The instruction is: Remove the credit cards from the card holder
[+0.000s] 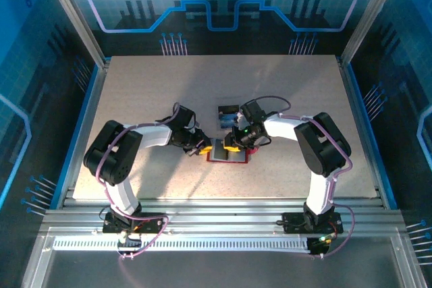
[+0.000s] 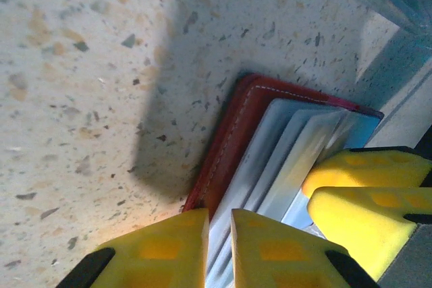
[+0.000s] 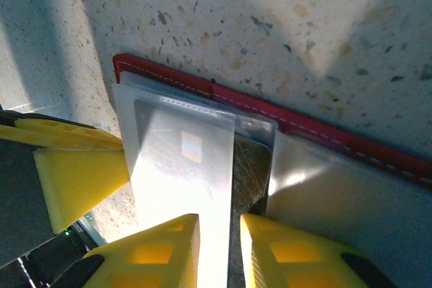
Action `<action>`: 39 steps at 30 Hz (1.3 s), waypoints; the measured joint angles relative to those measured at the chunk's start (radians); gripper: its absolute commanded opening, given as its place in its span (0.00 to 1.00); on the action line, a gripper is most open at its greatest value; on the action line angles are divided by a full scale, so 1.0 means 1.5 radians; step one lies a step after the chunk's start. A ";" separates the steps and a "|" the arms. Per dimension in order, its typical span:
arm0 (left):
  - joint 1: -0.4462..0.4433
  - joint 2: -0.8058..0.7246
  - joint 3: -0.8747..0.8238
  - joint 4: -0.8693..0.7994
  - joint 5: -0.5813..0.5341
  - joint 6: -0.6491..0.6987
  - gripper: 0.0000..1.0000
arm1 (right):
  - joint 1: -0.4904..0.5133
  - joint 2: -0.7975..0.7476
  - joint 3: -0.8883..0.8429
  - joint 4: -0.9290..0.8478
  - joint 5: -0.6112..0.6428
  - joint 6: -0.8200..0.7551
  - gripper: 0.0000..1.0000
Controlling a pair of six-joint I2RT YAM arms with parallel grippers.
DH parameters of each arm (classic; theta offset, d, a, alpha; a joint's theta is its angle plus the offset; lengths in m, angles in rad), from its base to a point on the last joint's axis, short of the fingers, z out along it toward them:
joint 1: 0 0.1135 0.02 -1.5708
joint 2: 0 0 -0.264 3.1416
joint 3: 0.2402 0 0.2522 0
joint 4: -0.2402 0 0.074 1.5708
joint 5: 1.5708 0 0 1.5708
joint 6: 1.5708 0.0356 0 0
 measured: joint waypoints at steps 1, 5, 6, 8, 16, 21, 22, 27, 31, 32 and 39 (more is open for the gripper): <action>0.001 0.001 0.000 0.000 0.000 0.000 0.18 | 0.000 -0.002 0.000 -0.002 0.001 0.000 0.25; 0.002 0.004 0.000 0.000 0.000 0.005 0.18 | -0.001 -0.007 0.000 -0.008 0.005 -0.003 0.26; 0.002 0.005 0.000 0.000 0.001 0.005 0.18 | -0.001 -0.008 0.000 -0.010 0.007 -0.004 0.26; 0.002 0.005 0.000 0.000 0.002 0.007 0.18 | -0.002 -0.008 0.000 -0.010 0.008 -0.005 0.26; 0.003 0.005 0.001 0.000 0.002 0.010 0.18 | -0.005 -0.008 0.000 -0.016 0.007 -0.011 0.26; 0.003 0.005 0.013 -0.011 0.000 0.010 0.17 | -0.009 -0.021 0.000 -0.018 0.009 -0.012 0.26; 0.003 0.004 0.016 -0.012 -0.001 0.010 0.17 | -0.010 -0.024 -0.001 -0.018 0.008 -0.012 0.26; 0.000 -0.005 0.028 -0.016 -0.004 0.010 0.17 | -0.020 -0.044 -0.014 -0.007 0.002 -0.009 0.26; -0.011 -0.007 0.046 -0.020 -0.005 0.010 0.17 | -0.029 -0.053 -0.038 0.012 -0.010 0.001 0.26; -0.015 -0.007 0.050 -0.023 -0.005 0.010 0.17 | -0.032 -0.053 -0.044 0.016 -0.014 0.003 0.26; -0.045 0.008 0.083 -0.030 -0.005 0.015 0.15 | -0.039 -0.053 -0.087 0.062 -0.042 0.030 0.25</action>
